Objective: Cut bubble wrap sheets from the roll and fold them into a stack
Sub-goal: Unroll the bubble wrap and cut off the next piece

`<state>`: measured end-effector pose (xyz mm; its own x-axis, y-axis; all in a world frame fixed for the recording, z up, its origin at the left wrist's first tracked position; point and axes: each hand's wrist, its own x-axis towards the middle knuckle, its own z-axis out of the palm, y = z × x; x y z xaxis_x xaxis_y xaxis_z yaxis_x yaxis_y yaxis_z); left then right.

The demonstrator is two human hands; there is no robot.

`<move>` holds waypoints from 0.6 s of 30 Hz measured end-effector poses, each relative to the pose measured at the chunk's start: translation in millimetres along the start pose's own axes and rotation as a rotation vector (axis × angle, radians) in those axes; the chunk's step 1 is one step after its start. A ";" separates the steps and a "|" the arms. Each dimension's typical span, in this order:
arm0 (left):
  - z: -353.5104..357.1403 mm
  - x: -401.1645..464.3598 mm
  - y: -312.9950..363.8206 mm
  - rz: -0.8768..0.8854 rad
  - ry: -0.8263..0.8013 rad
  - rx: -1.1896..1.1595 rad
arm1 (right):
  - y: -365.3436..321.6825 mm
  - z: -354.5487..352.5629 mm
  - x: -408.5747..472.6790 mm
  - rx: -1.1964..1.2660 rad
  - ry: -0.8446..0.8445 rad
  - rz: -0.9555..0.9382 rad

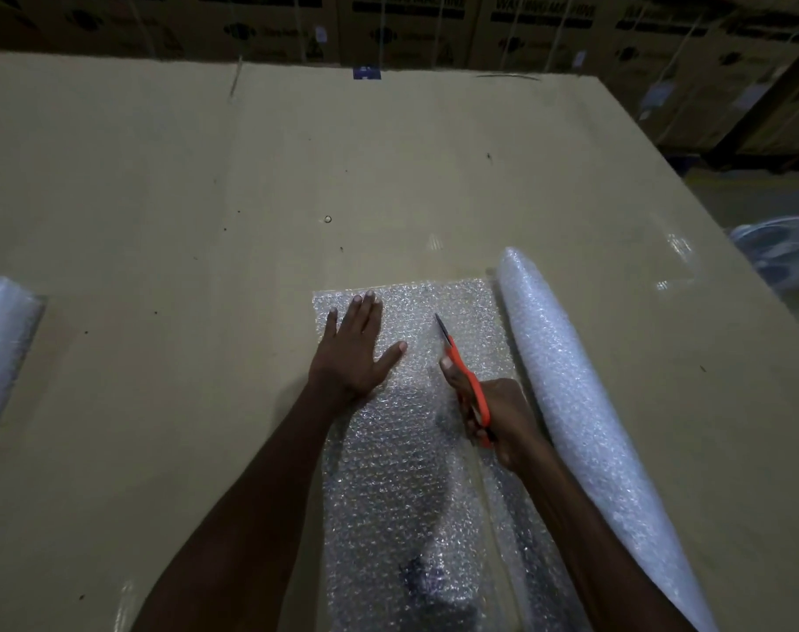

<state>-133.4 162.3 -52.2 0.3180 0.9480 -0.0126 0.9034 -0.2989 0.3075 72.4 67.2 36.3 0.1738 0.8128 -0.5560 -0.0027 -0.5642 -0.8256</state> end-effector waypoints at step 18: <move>3.0 1.3 0.2 -0.010 0.019 -0.005 | -6.5 6.5 14.1 -0.050 0.014 -0.039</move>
<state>-131.9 163.2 -55.1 0.3029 0.9530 0.0024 0.9051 -0.2884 0.3124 68.4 83.3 33.2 0.1868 0.8325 -0.5216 0.0536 -0.5388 -0.8407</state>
